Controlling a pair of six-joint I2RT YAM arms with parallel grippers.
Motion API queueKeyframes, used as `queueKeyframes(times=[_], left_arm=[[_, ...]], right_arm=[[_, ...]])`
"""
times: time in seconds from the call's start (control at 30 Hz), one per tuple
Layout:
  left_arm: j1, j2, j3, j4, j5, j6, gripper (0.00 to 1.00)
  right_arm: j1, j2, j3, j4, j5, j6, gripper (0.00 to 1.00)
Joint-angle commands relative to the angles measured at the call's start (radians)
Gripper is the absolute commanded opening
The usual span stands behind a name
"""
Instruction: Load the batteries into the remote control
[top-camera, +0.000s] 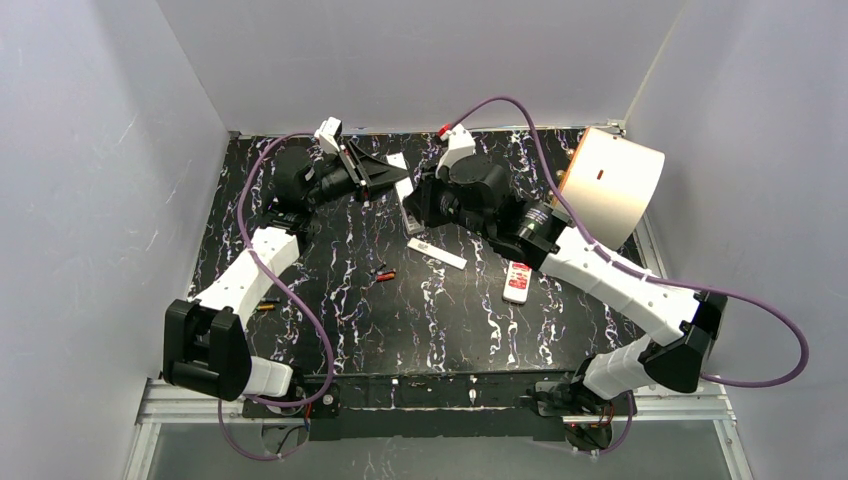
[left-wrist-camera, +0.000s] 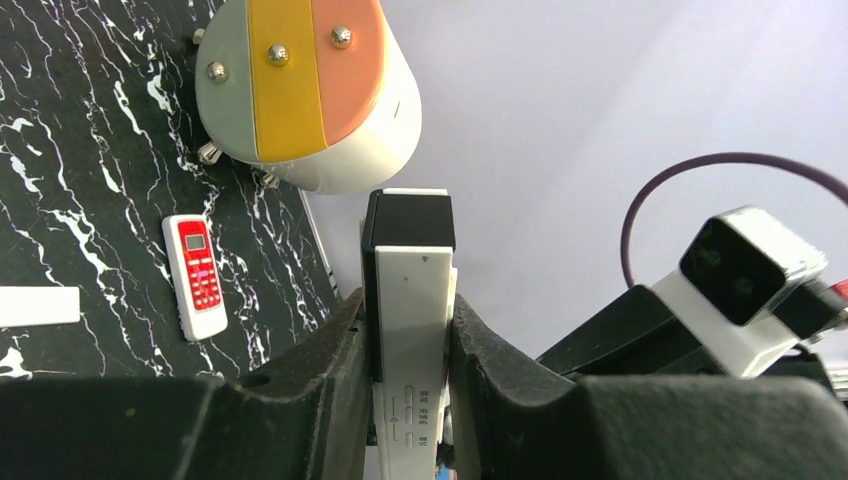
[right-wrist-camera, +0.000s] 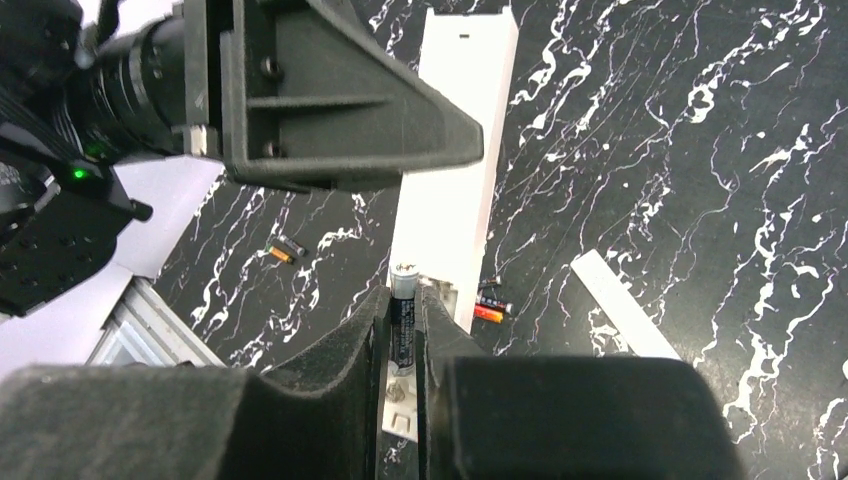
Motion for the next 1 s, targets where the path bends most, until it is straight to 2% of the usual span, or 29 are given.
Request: queueKeyframes(times=[0.0,0.2,0.67,0.9,0.97], left_arm=[[-0.002,-0.017,0.009,0.061,-0.015,-0.059,0.00],[-0.002,-0.007,0.017,0.061,-0.024,-0.082,0.00],[-0.002,-0.020,-0.002,0.062,-0.017,-0.064,0.00],[-0.002,-0.029,0.001,0.062,-0.020,-0.062,0.00],[-0.002,-0.032,0.005,0.067,-0.029,-0.065,0.00]], right_arm=[[0.004,-0.038,-0.048,0.034,-0.005,-0.017,0.21],[0.005,-0.047,-0.057,0.038,-0.007,-0.013,0.22],[0.003,-0.044,0.037,0.015,0.036,0.060,0.52],[-0.006,-0.063,0.061,0.023,0.017,0.091,0.55],[-0.007,-0.086,0.056,0.031,0.030,0.126,0.60]])
